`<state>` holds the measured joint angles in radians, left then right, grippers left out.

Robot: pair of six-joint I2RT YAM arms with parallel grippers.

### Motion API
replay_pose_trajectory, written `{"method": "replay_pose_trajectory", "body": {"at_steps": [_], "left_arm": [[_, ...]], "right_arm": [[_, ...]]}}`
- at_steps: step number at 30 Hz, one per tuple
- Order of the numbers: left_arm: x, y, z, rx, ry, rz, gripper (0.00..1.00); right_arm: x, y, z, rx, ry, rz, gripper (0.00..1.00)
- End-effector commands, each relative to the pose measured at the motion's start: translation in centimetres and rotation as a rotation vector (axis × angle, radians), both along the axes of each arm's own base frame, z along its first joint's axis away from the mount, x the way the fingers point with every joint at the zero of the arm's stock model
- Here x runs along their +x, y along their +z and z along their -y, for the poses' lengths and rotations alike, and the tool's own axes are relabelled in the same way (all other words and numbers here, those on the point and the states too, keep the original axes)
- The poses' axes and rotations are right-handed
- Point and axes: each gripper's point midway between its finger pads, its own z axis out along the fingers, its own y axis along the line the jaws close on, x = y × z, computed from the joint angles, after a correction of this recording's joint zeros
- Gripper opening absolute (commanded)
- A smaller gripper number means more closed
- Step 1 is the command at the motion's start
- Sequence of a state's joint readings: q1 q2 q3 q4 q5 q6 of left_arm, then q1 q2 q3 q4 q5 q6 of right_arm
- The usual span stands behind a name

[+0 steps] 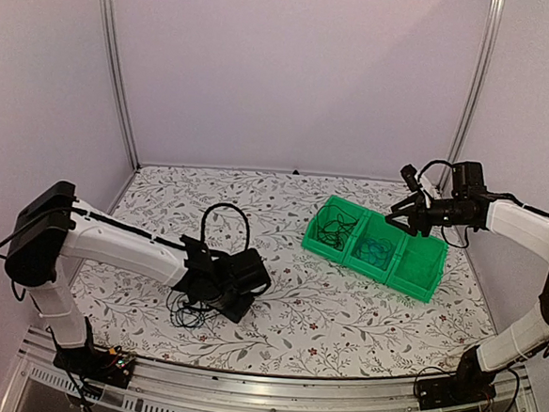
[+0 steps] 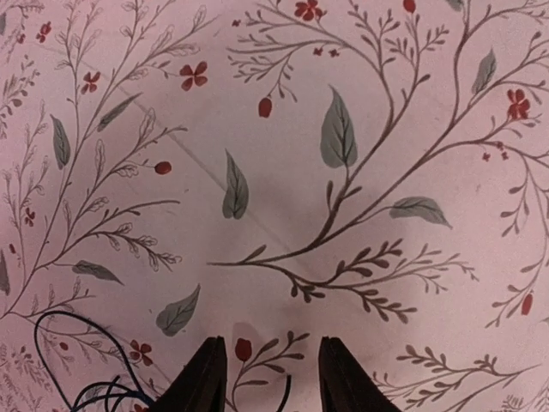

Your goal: Untangle the cables

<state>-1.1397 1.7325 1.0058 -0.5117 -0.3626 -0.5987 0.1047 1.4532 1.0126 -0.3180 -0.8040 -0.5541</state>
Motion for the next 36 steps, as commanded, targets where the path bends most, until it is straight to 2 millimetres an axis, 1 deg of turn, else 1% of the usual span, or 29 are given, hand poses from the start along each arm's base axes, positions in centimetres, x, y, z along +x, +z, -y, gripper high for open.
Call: {"method": "replay_pose_trajectory", "body": {"at_steps": [1, 4, 6, 11, 13, 14, 17, 18, 20, 21, 22, 26, 29, 30, 31, 32, 33, 34, 35, 36], "left_arm": [[-1.2, -1.3, -1.8, 0.189, -0.069, -0.07, 0.38], [-1.4, -1.0, -1.3, 0.174, -0.075, -0.084, 0.4], [-1.4, -0.8, -1.3, 0.18, -0.07, -0.087, 0.41], [-2.1, -1.5, -2.4, 0.25, -0.073, -0.121, 0.38], [-2.6, -1.8, -2.7, 0.27, -0.083, -0.145, 0.34], [-2.7, -1.9, -2.9, 0.281, -0.084, -0.153, 0.31], [-2.6, -1.9, -3.7, 0.329, -0.076, -0.154, 0.13], [-2.4, -1.7, -3.6, 0.338, -0.076, -0.146, 0.09], [-1.8, -0.8, -3.1, 0.332, -0.075, -0.12, 0.04], [-1.4, 0.0, -2.5, 0.314, -0.078, -0.105, 0.01], [-1.2, 0.8, -1.8, 0.291, -0.085, -0.089, 0.0], [0.1, 5.4, 0.3, 0.181, -0.092, -0.006, 0.0], [0.5, 8.2, 0.9, 0.099, -0.083, 0.04, 0.0], [0.4, 8.6, 0.8, 0.081, -0.078, 0.046, 0.0], [0.6, 9.1, 0.5, 0.071, -0.056, 0.06, 0.07], [0.9, 9.5, -0.5, 0.077, -0.002, 0.082, 0.2], [1.2, 9.9, -1.6, 0.078, 0.061, 0.106, 0.34], [1.5, 10.1, -2.9, 0.082, 0.123, 0.128, 0.47], [1.7, 10.1, -4.1, 0.077, 0.18, 0.136, 0.57], [2.1, 9.9, -5.3, 0.061, 0.227, 0.128, 0.61]], "right_arm": [[-0.3, 0.2, -0.4, 0.001, 0.03, 0.008, 0.49], [-0.5, 0.3, -0.4, 0.0, 0.034, 0.013, 0.49], [-0.5, 0.3, -0.4, -0.003, 0.037, 0.016, 0.49], [-0.5, 0.2, -0.4, -0.003, 0.042, 0.011, 0.49], [-0.4, 0.1, -0.4, -0.005, 0.041, 0.011, 0.49], [-0.5, 0.1, -0.4, -0.005, 0.042, 0.01, 0.49], [-0.5, 0.1, -0.4, -0.006, 0.043, 0.012, 0.49], [-0.5, 0.2, -0.4, -0.006, 0.042, 0.014, 0.49], [-0.5, 0.3, -0.4, -0.004, 0.043, 0.016, 0.49], [-0.5, 0.3, -0.4, -0.003, 0.044, 0.016, 0.49], [-0.5, 0.3, -0.4, -0.003, 0.044, 0.016, 0.49], [-0.6, 0.3, -0.5, 0.004, 0.047, 0.008, 0.49], [-0.8, 0.5, -0.7, 0.019, 0.055, 0.002, 0.49], [-1.0, 0.6, -0.9, 0.026, 0.064, -0.005, 0.49], [-1.3, 0.6, -1.4, 0.033, 0.08, -0.009, 0.49], [-1.8, 0.7, -2.3, 0.034, 0.107, -0.008, 0.5], [-2.5, 0.7, -3.6, 0.031, 0.14, -0.007, 0.5], [-3.3, 0.6, -5.1, 0.024, 0.179, -0.007, 0.5], [-4.3, 0.3, -7.0, 0.007, 0.225, -0.002, 0.5], [-5.2, 0.0, -8.8, -0.016, 0.269, 0.004, 0.5]]}}
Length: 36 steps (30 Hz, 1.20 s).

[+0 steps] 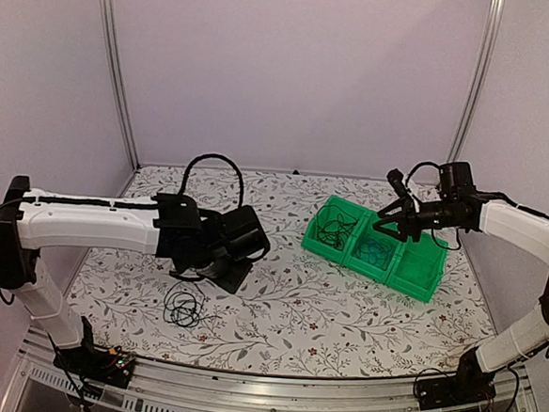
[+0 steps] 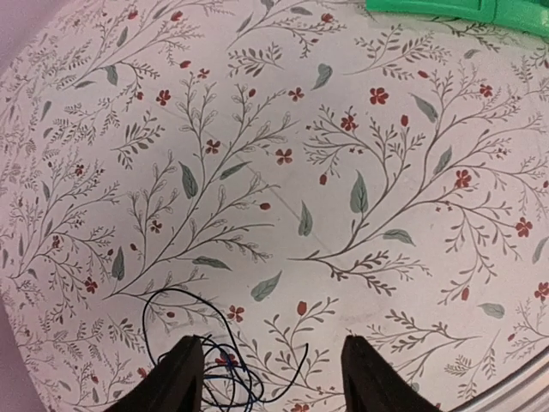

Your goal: Untangle the cables

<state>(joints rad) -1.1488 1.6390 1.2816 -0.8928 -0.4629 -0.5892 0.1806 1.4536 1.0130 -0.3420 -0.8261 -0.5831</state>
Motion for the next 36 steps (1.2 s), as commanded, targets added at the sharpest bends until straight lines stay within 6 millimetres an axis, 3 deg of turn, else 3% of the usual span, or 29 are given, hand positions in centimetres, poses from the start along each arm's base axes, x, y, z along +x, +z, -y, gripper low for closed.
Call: {"method": "replay_pose_trajectory", "body": {"at_steps": [1, 4, 7, 13, 18, 24, 30, 32, 36], "left_arm": [[1.4, -0.3, -5.7, -0.029, 0.247, 0.031, 0.62], [2.7, -0.5, -8.4, -0.155, 0.355, 0.026, 0.62], [3.0, 0.9, -10.0, -0.294, 0.421, 0.082, 0.63], [1.9, 4.5, -11.7, -0.607, 0.45, 0.199, 0.64], [1.0, 4.9, -13.0, -0.668, 0.459, 0.214, 0.64], [0.7, 3.9, -12.6, -0.629, 0.439, 0.172, 0.64], [0.8, 3.6, -12.6, -0.607, 0.432, 0.174, 0.64], [0.9, 3.6, -12.6, -0.606, 0.426, 0.18, 0.64], [1.0, 3.4, -12.0, -0.598, 0.384, 0.176, 0.63]], "right_arm": [[-4.5, -0.3, -8.1, -0.043, 0.217, 0.02, 0.5], [-8.3, -2.5, -14.2, -0.153, 0.365, 0.052, 0.51], [-12.5, -5.0, -19.6, -0.232, 0.509, 0.068, 0.53], [-14.6, -7.2, -26.6, -0.26, 0.599, 0.078, 0.57], [-15.6, -10.9, -30.9, -0.297, 0.637, 0.048, 0.61], [-16.3, -14.9, -33.9, -0.329, 0.667, -0.002, 0.62], [-17.7, -16.9, -35.0, -0.323, 0.711, -0.037, 0.6], [-18.0, -17.2, -35.1, -0.322, 0.722, -0.048, 0.47], [-18.1, -16.4, -34.8, -0.321, 0.713, -0.051, 0.04]]}}
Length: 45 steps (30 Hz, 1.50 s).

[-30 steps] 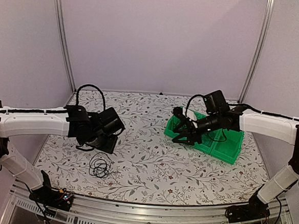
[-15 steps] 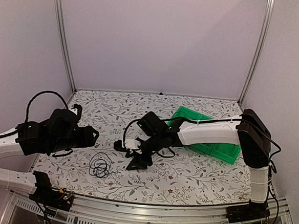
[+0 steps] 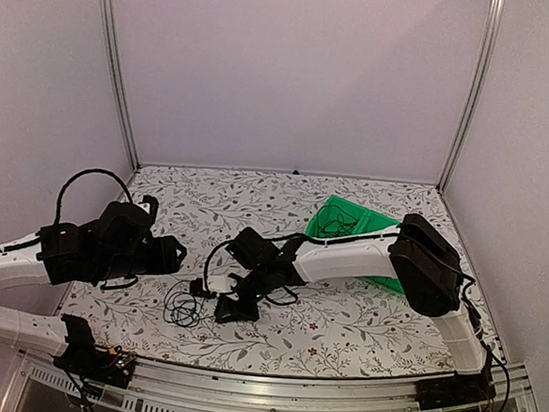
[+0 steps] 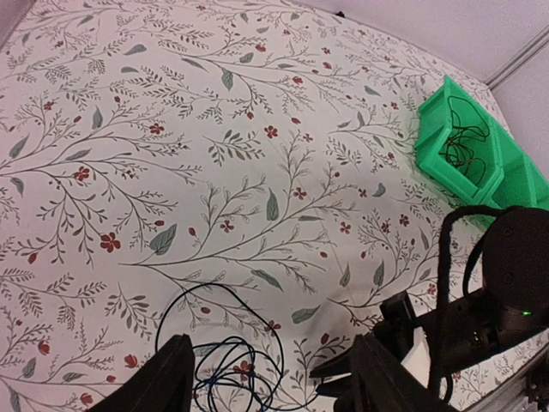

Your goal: Untangle the cables

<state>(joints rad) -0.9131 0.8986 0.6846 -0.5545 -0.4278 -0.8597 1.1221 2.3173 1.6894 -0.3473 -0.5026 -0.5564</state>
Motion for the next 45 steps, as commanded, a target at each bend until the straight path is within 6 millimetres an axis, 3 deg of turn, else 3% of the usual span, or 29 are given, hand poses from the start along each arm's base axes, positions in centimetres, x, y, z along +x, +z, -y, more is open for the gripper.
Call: {"method": "replay_pose_trajectory", "body": {"at_steps": [1, 4, 5, 9, 12, 18, 25, 29, 34, 39, 45], "left_arm": [[0.4, -0.2, 0.7, 0.013, -0.046, 0.022, 0.62], [0.2, -0.7, 2.5, 0.03, -0.161, 0.057, 0.54], [0.1, -0.8, 3.0, 0.03, -0.191, 0.077, 0.53], [-1.1, -0.5, 5.1, 0.011, -0.313, 0.183, 0.53], [-3.3, -0.1, 7.1, -0.018, -0.429, 0.25, 0.55], [-6.6, 0.7, 10.2, 0.02, -0.594, 0.372, 0.56], [-7.1, 3.1, 14.1, 0.058, -0.645, 0.554, 0.6], [-4.8, 3.0, 14.4, 0.141, -0.522, 0.592, 0.59], [-1.8, 1.6, 14.2, 0.21, -0.391, 0.608, 0.55], [1.1, 0.4, 13.9, 0.166, -0.332, 0.617, 0.43], [4.1, -3.0, 14.2, 0.165, -0.316, 0.578, 0.29]], "right_arm": [[-0.6, 0.6, 0.3, -0.01, -0.008, -0.02, 0.0], [-0.9, 4.3, 1.5, 0.013, -0.016, -0.007, 0.0], [-1.0, 6.5, 2.0, 0.034, -0.017, 0.004, 0.0], [-0.9, 11.2, 5.2, 0.051, -0.04, 0.03, 0.0], [0.0, 13.6, 7.5, 0.052, -0.084, 0.03, 0.0], [1.8, 15.1, 10.1, 0.026, -0.141, 0.075, 0.0], [2.4, 16.3, 10.4, 0.031, -0.158, 0.097, 0.0], [2.0, 17.6, 10.3, 0.047, -0.149, 0.078, 0.0], [1.0, 21.5, 10.5, 0.102, -0.122, 0.062, 0.0], [0.1, 27.2, 11.1, 0.189, -0.096, 0.09, 0.0], [-0.2, 35.8, 12.2, 0.352, -0.097, 0.211, 0.0]]}}
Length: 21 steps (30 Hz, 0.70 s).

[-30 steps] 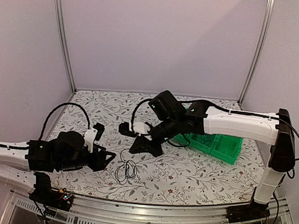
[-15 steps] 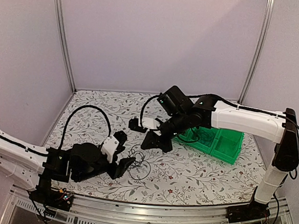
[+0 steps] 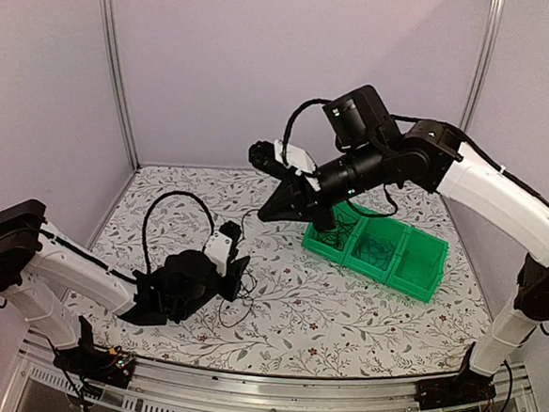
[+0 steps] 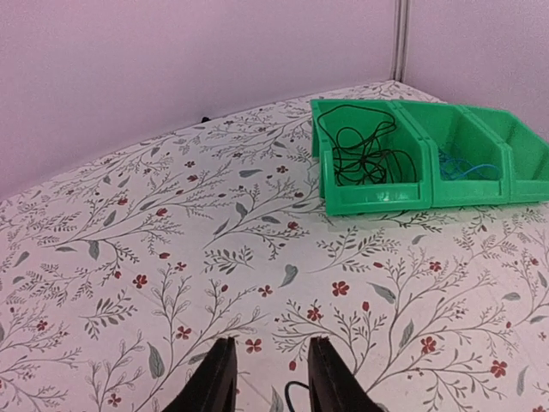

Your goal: Untangle the cables

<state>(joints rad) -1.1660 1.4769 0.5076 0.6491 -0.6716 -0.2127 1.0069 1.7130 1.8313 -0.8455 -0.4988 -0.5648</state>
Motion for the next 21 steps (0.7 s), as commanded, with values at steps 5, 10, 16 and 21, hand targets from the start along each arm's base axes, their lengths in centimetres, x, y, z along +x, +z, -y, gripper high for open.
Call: {"method": "replay_pose_trajectory", "body": {"at_steps": [5, 10, 16, 21], "left_arm": [[3.0, -4.5, 1.8, -0.011, 0.002, -0.061, 0.21], [3.8, -8.1, 1.9, 0.008, 0.028, -0.126, 0.18], [3.9, -11.0, 1.4, 0.0, 0.056, -0.188, 0.17], [3.7, -11.9, 1.0, -0.031, 0.062, -0.22, 0.17]], "right_arm": [[0.8, 14.4, 5.0, 0.271, -0.067, 0.267, 0.0], [3.3, 22.3, 9.6, 0.438, -0.158, 0.378, 0.0], [4.7, 28.8, 14.6, 0.553, -0.308, 0.546, 0.0], [6.3, 31.0, 17.1, 0.582, -0.439, 0.619, 0.0]]}}
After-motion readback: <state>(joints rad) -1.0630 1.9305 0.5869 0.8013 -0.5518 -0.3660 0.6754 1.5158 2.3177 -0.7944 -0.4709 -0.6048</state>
